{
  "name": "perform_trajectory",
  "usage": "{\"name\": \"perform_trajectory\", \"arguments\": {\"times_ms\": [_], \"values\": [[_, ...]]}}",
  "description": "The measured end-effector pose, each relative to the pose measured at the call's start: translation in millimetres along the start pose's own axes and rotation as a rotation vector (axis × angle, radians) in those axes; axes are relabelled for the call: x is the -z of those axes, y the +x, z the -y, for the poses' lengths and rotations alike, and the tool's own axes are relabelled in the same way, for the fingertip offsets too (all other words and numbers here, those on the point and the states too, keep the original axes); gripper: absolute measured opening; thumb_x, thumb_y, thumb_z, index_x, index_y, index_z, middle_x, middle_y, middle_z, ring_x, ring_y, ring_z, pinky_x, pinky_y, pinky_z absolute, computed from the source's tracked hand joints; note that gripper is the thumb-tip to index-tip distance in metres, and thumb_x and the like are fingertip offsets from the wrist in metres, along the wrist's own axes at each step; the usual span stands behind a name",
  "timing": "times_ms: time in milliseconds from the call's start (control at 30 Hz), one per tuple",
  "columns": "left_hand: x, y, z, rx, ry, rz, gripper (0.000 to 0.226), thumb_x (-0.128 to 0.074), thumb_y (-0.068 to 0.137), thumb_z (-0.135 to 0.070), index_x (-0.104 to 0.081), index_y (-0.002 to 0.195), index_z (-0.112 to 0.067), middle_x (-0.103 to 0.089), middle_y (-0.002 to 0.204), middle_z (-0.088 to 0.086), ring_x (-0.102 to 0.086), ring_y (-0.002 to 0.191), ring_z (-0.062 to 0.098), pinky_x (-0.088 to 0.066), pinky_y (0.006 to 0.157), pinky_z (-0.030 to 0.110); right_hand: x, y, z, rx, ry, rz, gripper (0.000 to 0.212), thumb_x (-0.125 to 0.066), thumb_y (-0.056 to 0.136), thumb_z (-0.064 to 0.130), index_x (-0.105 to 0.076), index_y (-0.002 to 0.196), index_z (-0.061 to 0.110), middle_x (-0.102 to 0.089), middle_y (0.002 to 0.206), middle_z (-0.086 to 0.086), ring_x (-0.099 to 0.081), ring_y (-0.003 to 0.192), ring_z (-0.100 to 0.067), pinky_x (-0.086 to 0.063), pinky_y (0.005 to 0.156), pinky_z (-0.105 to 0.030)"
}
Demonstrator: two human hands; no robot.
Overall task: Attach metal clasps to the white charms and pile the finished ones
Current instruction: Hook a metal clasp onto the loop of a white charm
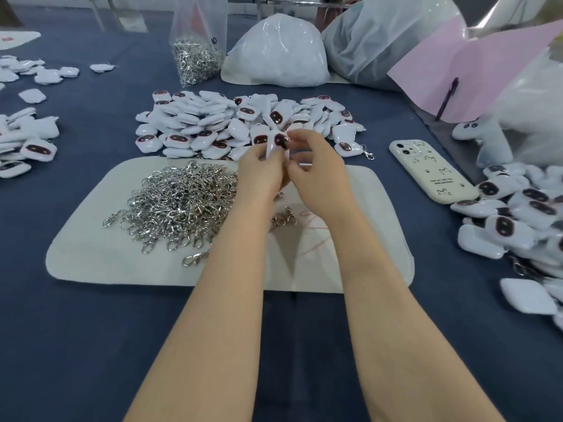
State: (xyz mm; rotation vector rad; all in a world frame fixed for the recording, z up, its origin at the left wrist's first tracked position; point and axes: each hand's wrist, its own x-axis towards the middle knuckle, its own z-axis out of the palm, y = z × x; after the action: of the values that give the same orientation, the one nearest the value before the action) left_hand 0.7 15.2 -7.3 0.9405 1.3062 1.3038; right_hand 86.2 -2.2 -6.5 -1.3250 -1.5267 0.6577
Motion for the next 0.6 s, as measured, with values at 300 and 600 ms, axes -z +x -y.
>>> {"name": "perform_trajectory", "arguments": {"times_ms": [300,600], "values": [[24,-14,13,-0.071,-0.13,-0.196,0.018,-0.044,0.098,-0.016,-0.058,0.106,-0.008,-0.066,0.087,0.005,-0.06,0.05,0.0,-0.045,0.049,0.018,2,-25,-10,-0.177,-0.504,0.347,0.044,-0.069,0.081,0.036,-0.059,0.121,0.02,-0.055,0.116,-0.007,-0.055,0.102,-0.022,-0.045,0.09,-0.031],[38,-16,11,0.044,-0.354,-0.106,0.015,-0.049,0.095,-0.015,-0.051,0.11,-0.016,-0.066,0.084,0.005,-0.068,0.064,0.011,-0.053,0.061,0.022,-9,-24,-16,-0.085,-0.463,0.29,0.01,-0.055,0.087,0.011,-0.057,0.091,0.02,-0.054,0.088,0.005,-0.048,0.085,-0.014,-0.037,0.074,-0.025]]}}
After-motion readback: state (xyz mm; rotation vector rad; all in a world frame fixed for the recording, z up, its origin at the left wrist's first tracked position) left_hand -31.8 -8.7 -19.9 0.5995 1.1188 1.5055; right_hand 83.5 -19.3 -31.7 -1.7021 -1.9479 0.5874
